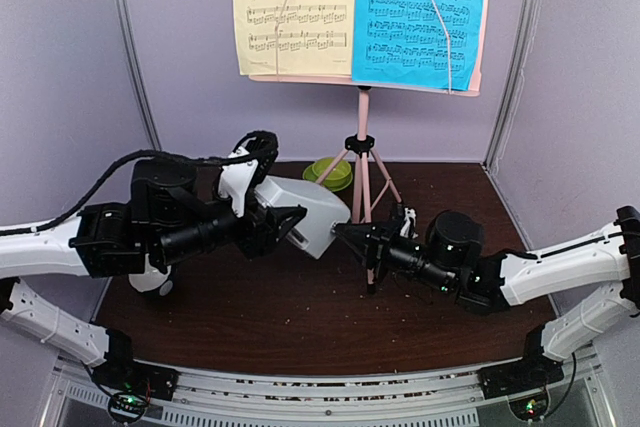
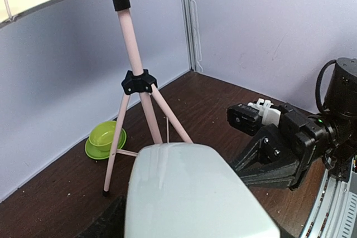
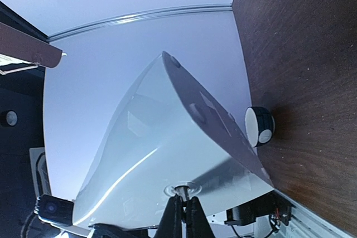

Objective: Set up the instrument practice props

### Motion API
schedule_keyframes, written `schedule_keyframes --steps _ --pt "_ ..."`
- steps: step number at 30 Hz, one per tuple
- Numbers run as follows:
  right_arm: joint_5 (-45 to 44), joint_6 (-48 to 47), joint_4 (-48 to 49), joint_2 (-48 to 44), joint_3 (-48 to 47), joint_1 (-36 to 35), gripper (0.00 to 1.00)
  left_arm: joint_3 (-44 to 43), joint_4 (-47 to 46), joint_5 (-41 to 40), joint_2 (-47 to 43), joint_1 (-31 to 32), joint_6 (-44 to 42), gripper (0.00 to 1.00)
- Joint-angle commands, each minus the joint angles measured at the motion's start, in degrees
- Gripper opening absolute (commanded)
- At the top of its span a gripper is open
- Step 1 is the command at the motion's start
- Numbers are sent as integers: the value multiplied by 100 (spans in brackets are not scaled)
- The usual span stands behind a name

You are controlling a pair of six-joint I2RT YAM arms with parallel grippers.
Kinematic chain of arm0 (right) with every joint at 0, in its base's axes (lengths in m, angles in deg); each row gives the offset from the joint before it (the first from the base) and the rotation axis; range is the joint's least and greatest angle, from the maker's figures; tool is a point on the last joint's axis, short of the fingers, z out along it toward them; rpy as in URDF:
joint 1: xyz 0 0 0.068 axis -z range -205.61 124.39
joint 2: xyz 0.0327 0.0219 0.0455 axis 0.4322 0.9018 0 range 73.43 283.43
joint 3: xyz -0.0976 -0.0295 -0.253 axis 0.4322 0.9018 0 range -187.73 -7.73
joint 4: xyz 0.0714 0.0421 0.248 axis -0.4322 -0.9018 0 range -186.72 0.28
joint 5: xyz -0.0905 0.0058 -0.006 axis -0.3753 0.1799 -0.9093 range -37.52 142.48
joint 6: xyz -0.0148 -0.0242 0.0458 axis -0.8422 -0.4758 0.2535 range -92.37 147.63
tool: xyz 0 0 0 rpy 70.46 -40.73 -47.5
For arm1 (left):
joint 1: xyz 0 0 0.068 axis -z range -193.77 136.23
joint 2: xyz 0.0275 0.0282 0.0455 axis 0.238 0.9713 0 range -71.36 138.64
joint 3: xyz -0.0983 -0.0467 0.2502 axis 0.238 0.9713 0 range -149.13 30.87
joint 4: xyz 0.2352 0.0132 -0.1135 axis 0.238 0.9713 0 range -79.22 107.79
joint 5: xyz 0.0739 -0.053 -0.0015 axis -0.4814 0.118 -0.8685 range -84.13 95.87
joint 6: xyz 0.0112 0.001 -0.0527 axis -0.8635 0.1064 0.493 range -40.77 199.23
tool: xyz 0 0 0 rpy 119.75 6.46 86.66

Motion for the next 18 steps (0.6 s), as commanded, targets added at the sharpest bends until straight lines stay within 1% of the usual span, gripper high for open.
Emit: schedule_keyframes --steps 1,6,11,13,16,17,18 --pt "-602 810 1392 -55 -70 63 0 73 -320 567 -185 254 -502 9" --pt "-936 1237 1664 -8 -8 7 0 51 -331 392 -205 403 -568 8" --pt "-1140 1840 2077 337 -53 -146 0 -29 -302 212 -97 565 -655 8" --pt "-1113 1764 2065 412 -130 -189 0 -83 -226 108 -34 569 -557 8" --pt "-833 1438 1613 355 -191 -179 0 -196 -123 -284 71 557 -181 6" --pt "-710 1262 1370 316 -179 -167 3 -253 -38 -354 128 533 -40 6" --pt "-445 1035 1105 260 -167 -120 9 -323 51 -387 213 489 107 6"
